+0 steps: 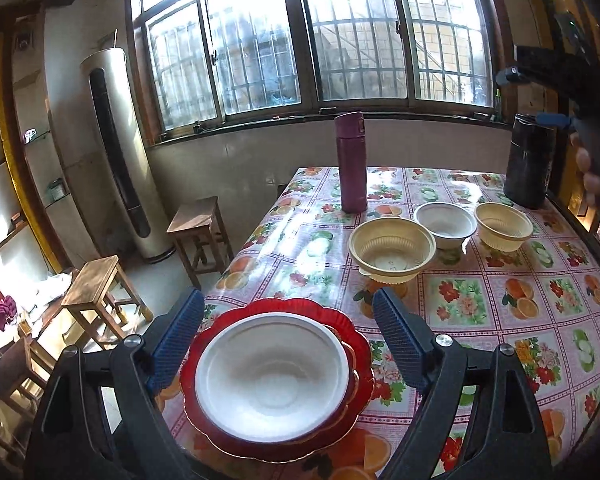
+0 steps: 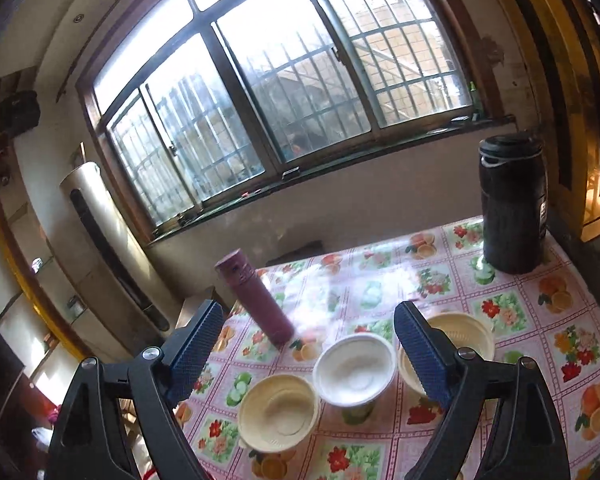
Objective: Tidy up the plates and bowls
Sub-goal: 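Move the left gripper toward the cream plastic bowl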
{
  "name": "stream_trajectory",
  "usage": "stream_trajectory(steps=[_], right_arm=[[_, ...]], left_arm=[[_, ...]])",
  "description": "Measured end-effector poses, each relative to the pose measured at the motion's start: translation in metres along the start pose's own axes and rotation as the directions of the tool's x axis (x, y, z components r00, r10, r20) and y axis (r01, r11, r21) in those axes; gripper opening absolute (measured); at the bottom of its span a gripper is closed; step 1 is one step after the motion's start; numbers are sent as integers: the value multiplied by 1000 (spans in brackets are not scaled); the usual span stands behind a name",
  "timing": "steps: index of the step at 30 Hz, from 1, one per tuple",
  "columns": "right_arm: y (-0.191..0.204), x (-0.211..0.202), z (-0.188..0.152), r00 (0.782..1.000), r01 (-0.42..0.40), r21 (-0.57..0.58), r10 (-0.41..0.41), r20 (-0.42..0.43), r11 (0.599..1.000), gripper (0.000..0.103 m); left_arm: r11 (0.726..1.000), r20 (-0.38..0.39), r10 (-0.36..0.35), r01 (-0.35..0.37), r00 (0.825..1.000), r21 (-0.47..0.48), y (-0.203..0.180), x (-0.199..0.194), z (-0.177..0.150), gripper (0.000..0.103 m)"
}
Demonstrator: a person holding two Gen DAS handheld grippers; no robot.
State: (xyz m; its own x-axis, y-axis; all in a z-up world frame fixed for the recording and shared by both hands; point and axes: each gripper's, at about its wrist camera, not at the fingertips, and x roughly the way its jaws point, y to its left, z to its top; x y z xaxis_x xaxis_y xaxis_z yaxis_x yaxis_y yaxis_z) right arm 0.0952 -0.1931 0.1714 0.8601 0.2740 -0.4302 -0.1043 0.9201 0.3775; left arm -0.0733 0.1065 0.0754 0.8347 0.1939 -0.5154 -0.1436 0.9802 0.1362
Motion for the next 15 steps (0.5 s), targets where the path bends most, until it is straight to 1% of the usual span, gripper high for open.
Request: stream_trajectory(steps=[2, 4, 5, 7, 11, 15], right_arm=[[-4, -2, -40, 996, -63, 6, 64, -56, 998, 89], [-9, -1, -74, 988, -113, 21, 114, -108, 993, 89], [-12, -1, -88, 984, -127, 24, 129, -127, 992, 89], [-18, -1, -111, 978, -141, 21, 143, -150, 990, 89], [-27, -3, -141, 976, -155, -11, 152, -158, 988, 89], [-40, 11, -154, 967, -156, 8, 155, -204, 988, 89]], left_arm=[[1000, -35, -11, 11, 999, -24, 4, 9, 5, 87], [998, -77, -28, 23, 997, -54, 9, 22, 12, 87], [998, -93, -30, 24, 995, -65, 11, 28, 14, 87], [997, -122, -14, 4, 992, -79, 12, 41, 20, 87], [993, -178, -28, 6, 984, -119, 9, 66, 27, 87], [989, -257, -72, 36, 964, -141, -5, 94, 36, 87]])
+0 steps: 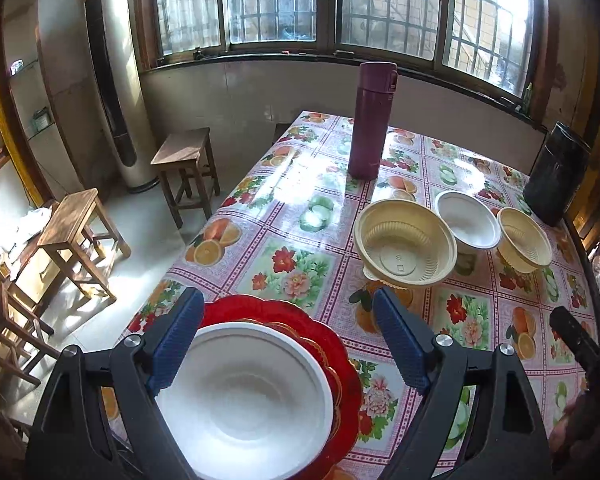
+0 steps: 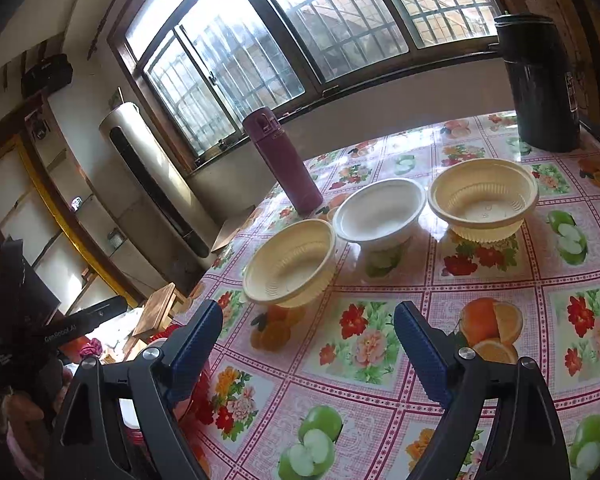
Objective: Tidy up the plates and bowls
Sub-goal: 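Move the left gripper toward the cream plastic bowl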
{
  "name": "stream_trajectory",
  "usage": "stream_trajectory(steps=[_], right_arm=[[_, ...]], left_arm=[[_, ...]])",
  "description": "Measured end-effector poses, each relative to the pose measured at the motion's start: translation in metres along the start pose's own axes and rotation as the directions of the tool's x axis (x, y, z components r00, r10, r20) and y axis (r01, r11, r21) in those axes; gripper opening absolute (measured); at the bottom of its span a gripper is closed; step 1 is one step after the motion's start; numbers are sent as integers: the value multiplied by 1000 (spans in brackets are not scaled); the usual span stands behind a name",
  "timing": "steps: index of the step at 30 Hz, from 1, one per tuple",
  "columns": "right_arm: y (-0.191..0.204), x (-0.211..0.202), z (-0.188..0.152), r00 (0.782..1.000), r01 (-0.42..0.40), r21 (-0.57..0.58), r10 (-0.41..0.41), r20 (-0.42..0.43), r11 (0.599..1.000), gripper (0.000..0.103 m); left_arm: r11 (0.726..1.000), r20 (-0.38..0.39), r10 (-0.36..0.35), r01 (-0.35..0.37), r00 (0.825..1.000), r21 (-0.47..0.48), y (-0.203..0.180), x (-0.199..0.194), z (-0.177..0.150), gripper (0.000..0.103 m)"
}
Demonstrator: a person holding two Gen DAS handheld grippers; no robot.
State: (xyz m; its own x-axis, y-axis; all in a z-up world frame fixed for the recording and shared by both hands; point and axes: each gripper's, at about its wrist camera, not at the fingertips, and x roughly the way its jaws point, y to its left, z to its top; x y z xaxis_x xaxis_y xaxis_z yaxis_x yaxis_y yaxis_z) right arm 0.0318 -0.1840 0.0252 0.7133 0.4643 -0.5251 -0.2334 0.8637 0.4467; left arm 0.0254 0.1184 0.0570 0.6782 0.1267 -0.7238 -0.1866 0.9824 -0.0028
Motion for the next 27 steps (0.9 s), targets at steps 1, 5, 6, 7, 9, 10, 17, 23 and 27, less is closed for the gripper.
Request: stream_trajectory(steps=[1, 5, 6, 7, 9, 10, 17, 23, 27], right_arm=[[-4, 3, -1, 1000, 5, 7, -5, -3, 1000, 89], [-8, 19, 2, 1000, -5, 34, 5, -17, 999, 90], [-7, 24, 5, 1000, -7, 42, 8, -22, 999, 90], [-5, 30, 7, 999, -12, 50, 13, -29, 999, 90], [-1, 46, 14, 999, -17, 63, 20, -47, 998, 90], [1, 54, 16, 999, -14, 77, 18, -50, 997, 90], [2, 104, 29, 997, -8, 205, 23, -73, 979, 90], [-7, 131, 35, 994, -29, 281, 58, -97, 959, 90], [-16, 143, 38, 990, -49, 327, 90, -112, 944, 90]], left_arm=[[1000, -18, 4, -4, 1000, 8, -4, 6, 4, 87], [998, -41, 56, -54, 998, 39, -13, 23, 26, 87], [997, -51, 66, -64, 997, 43, -14, 27, 32, 87], [997, -62, 66, -64, 996, 44, -15, 32, 37, 87], [996, -90, 84, -80, 992, 51, -18, 43, 46, 87], [995, -109, 92, -87, 990, 56, -19, 50, 50, 87], [994, -221, 103, -90, 970, 66, -29, 88, 58, 87], [994, -300, 102, -83, 948, 75, -34, 116, 63, 87], [995, -331, 96, -78, 939, 69, -34, 127, 66, 87]])
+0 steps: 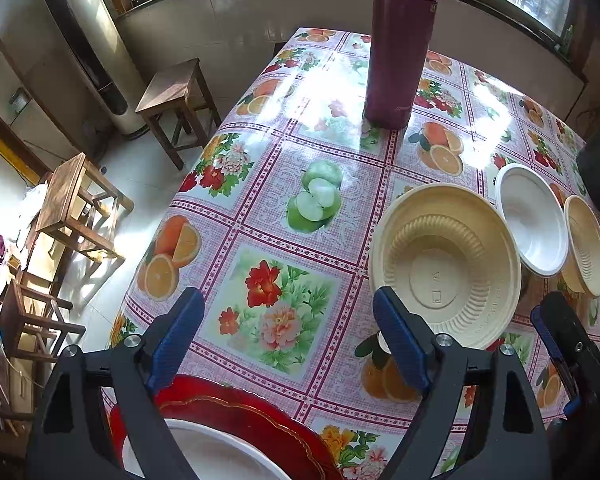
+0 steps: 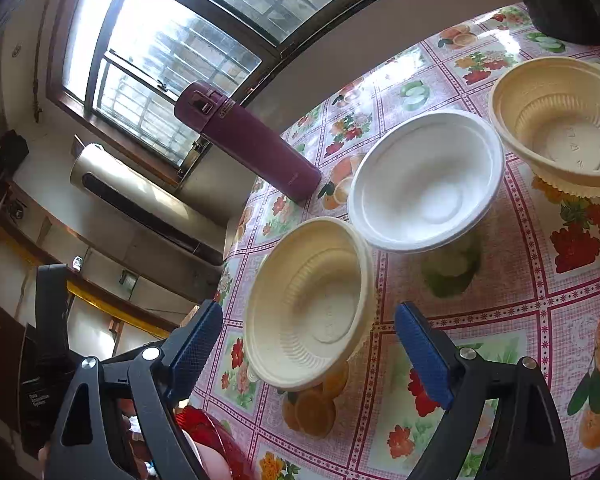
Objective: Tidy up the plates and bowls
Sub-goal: 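Move the left gripper toward the cream plastic bowl, then close the left gripper on the rim of the cream plastic bowl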
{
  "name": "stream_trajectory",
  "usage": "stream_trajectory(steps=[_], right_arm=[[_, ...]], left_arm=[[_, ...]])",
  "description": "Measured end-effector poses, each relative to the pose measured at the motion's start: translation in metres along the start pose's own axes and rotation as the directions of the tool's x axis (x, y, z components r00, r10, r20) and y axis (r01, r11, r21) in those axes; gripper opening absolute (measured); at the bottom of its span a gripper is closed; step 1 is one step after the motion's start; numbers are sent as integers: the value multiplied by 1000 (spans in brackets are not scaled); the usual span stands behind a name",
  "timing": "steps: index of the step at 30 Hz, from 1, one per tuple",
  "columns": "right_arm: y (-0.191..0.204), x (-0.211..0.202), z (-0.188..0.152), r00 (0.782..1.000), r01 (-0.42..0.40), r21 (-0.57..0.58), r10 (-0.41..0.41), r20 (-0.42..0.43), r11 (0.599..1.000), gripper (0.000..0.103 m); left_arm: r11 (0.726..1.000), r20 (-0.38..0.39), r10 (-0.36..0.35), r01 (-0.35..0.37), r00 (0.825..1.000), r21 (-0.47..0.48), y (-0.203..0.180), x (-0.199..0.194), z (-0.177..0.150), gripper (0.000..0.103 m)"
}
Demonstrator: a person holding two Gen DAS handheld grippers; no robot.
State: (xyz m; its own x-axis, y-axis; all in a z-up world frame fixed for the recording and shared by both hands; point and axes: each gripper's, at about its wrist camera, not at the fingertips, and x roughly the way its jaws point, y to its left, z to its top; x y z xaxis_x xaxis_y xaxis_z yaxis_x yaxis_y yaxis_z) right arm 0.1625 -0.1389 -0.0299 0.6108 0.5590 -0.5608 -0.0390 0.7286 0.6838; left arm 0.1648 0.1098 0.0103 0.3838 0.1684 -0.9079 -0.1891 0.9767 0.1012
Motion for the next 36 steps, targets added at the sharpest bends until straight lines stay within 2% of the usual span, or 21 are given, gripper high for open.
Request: stream_trajectory(steps=[6, 12, 17, 22, 26, 28, 36], right_arm=[[-11, 16, 8, 999, -11, 43, 12, -39, 999, 90], [-21, 28, 10, 997, -23, 80, 29, -74, 997, 88], [-26, 29, 11, 998, -9, 75, 14, -63, 997, 81], [-25, 31, 9, 998, 13, 55, -9, -57, 998, 74], [-27, 33, 9, 998, 37, 53, -34, -55, 998, 62], [-28, 33, 9, 998, 45, 56, -42, -52, 997, 58], [-24, 28, 9, 997, 75, 27, -74, -29, 997, 41]], left_arm=[[999, -47, -42, 42, 998, 0, -7, 14, 7, 87], [992, -64, -125, 126, 990, 16, -18, 19, 9, 87], [980, -83, -194, 197, 977, 22, -28, 25, 10, 87], [979, -55, -202, 203, 978, 14, -30, 26, 11, 86], [978, -42, -207, 208, 977, 24, -32, 26, 12, 73], [977, -53, -209, 211, 976, 33, -33, 28, 12, 56], [973, -73, -221, 225, 972, 49, -41, 34, 10, 32]])
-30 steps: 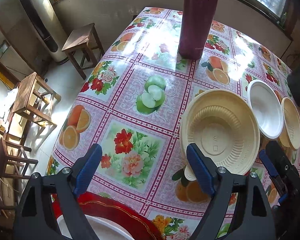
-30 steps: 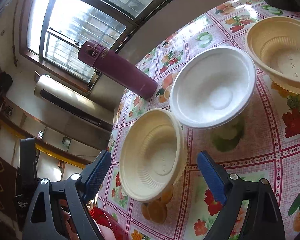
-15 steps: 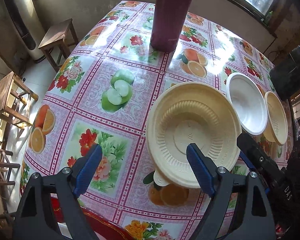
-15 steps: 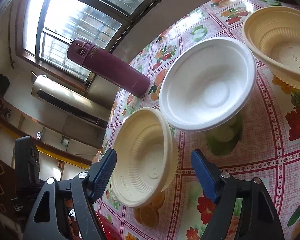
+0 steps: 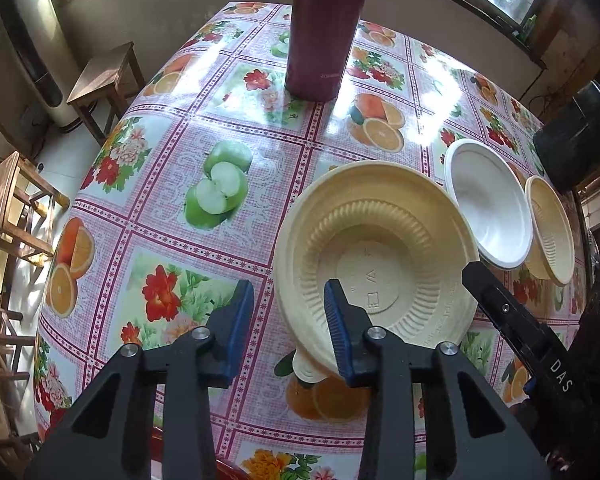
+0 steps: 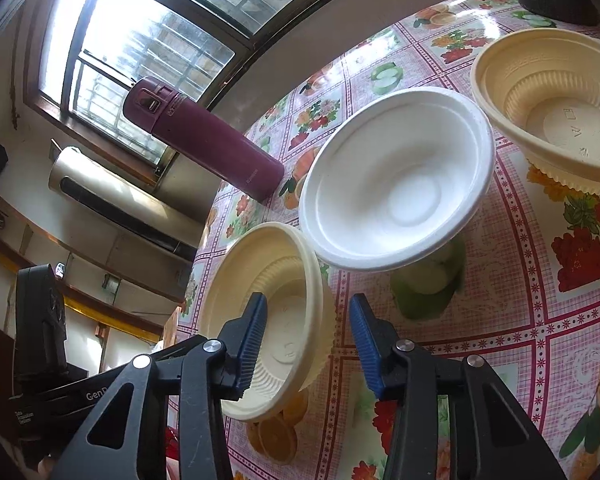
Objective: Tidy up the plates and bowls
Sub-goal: 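Close the left gripper on the rim of the cream plastic bowl, then lift the cream bowl with the left gripper and carry it over the stack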
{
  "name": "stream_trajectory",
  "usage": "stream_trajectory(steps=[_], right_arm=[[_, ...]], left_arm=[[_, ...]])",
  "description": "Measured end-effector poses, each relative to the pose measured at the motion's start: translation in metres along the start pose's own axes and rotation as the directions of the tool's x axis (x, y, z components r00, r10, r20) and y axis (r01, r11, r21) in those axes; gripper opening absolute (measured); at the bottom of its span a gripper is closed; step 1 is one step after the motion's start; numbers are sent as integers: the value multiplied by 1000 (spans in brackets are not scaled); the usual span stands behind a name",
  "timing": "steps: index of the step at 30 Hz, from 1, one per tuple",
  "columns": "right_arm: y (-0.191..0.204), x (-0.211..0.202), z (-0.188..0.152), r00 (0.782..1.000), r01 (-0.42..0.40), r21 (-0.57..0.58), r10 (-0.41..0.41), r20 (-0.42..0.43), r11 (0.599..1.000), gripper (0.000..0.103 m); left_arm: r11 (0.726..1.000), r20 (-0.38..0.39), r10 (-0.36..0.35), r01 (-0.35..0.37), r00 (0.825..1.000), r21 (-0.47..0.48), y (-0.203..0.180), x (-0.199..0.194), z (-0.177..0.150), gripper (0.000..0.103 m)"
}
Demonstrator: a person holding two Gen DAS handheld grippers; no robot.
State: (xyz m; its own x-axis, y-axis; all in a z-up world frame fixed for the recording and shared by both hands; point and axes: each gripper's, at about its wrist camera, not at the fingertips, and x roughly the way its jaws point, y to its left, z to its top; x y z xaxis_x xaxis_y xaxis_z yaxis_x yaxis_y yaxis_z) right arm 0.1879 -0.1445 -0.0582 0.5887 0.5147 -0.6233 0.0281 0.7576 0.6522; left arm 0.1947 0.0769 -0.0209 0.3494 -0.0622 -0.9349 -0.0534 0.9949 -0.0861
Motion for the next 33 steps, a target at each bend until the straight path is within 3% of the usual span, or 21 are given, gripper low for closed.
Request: stream_trajectory(steps=[5, 11, 22, 26, 33], right_arm=[[1, 3, -2, 1000, 19, -12, -19, -11, 1000, 24], [2, 4, -1, 1000, 29, -22, -30, -11, 999, 16], [1, 4, 0, 1000, 29, -23, -29, -9, 999, 13], [1, 3, -1, 999, 32, -28, -32, -5, 999, 11], [1, 3, -1, 999, 31, -29, -32, -4, 999, 11]], left_arm=[[1000, -2, -9, 9, 1000, 6, -1, 1, 0, 21], [1000, -7, -12, 12, 1000, 4, -1, 4, 0, 17], [1000, -21, -11, 11, 1000, -14, 0, 4, 1, 16], [1000, -13, 26, -26, 1000, -8, 1, 4, 1, 16], [1000, -34, 11, -11, 999, -9, -5, 12, 2, 16]])
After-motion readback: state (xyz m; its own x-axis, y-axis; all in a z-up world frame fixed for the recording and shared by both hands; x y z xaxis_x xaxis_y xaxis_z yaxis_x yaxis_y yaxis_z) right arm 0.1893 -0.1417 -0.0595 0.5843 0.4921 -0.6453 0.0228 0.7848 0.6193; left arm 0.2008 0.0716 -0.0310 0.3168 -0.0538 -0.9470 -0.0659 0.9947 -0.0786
